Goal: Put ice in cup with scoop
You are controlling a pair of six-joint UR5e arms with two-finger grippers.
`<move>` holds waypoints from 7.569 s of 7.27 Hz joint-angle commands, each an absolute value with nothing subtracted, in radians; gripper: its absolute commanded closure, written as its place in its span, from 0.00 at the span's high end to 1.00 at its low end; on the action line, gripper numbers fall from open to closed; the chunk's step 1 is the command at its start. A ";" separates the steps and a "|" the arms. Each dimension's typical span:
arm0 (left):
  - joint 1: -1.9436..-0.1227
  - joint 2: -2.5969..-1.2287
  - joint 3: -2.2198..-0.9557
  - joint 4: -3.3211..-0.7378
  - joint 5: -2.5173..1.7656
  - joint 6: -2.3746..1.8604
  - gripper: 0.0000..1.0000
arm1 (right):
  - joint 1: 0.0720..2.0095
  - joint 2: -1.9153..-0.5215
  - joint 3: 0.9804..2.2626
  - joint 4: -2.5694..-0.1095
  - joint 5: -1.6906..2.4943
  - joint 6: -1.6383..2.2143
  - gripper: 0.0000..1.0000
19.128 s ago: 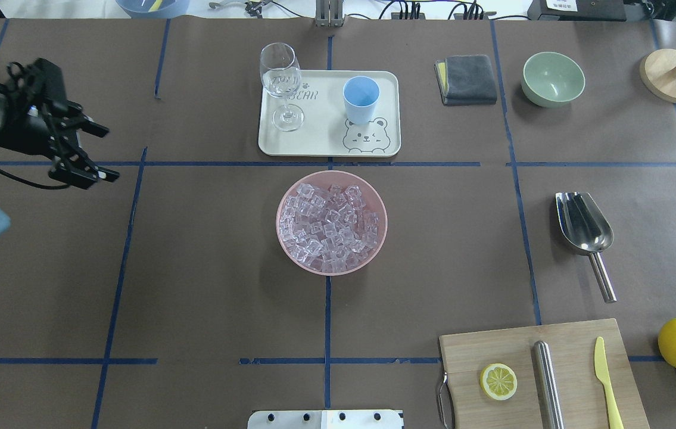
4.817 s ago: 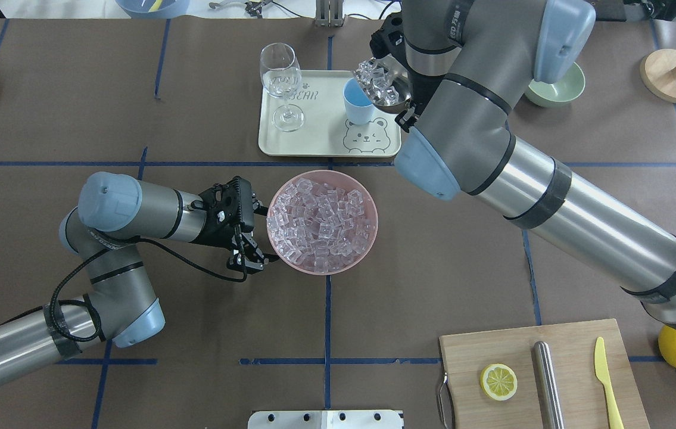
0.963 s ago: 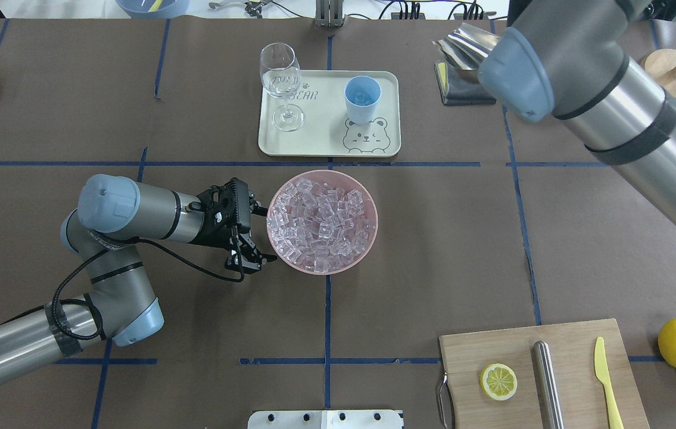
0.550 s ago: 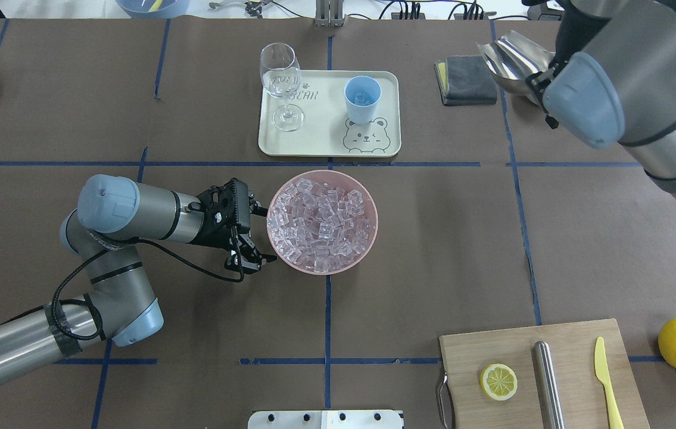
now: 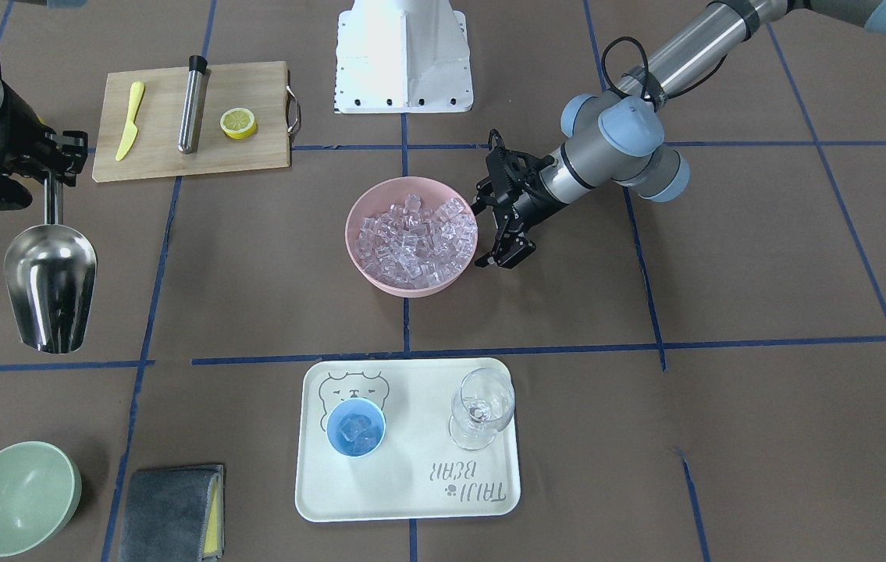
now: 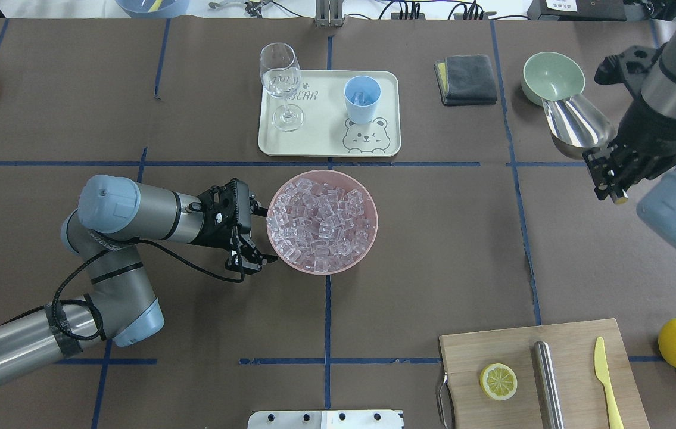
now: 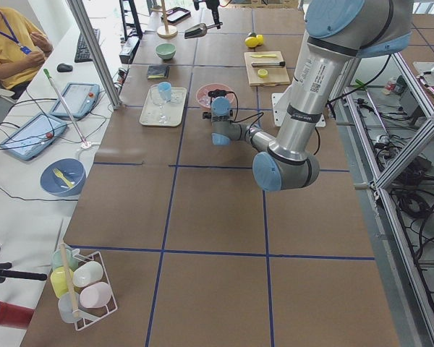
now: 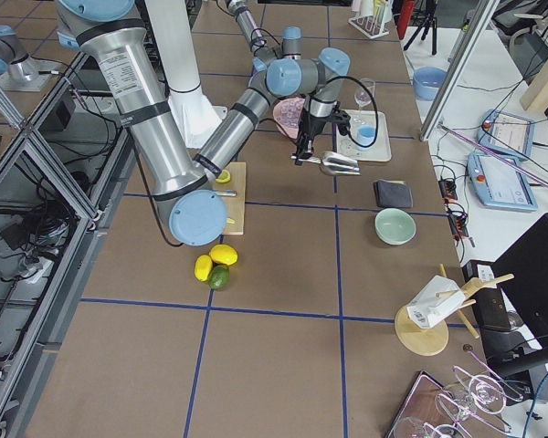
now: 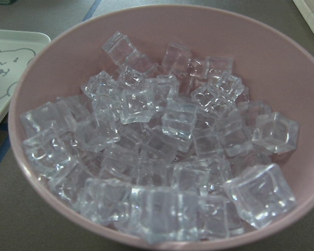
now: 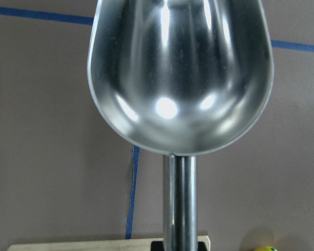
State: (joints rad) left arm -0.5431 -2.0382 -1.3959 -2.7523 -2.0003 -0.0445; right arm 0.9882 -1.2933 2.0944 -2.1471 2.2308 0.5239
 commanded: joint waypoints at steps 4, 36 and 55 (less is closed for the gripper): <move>-0.543 -2.037 -1.397 -2.753 -2.000 -0.043 1.00 | 0.718 -1.638 1.954 -1.323 2.099 1.040 0.00; -1.543 -1.839 -1.508 -1.764 -2.233 0.035 1.00 | 1.517 -1.796 1.885 -1.589 2.299 -0.078 1.00; -1.661 -1.646 -1.557 -1.626 -2.349 0.078 1.00 | 1.540 -1.815 1.871 -1.585 2.303 -0.086 1.00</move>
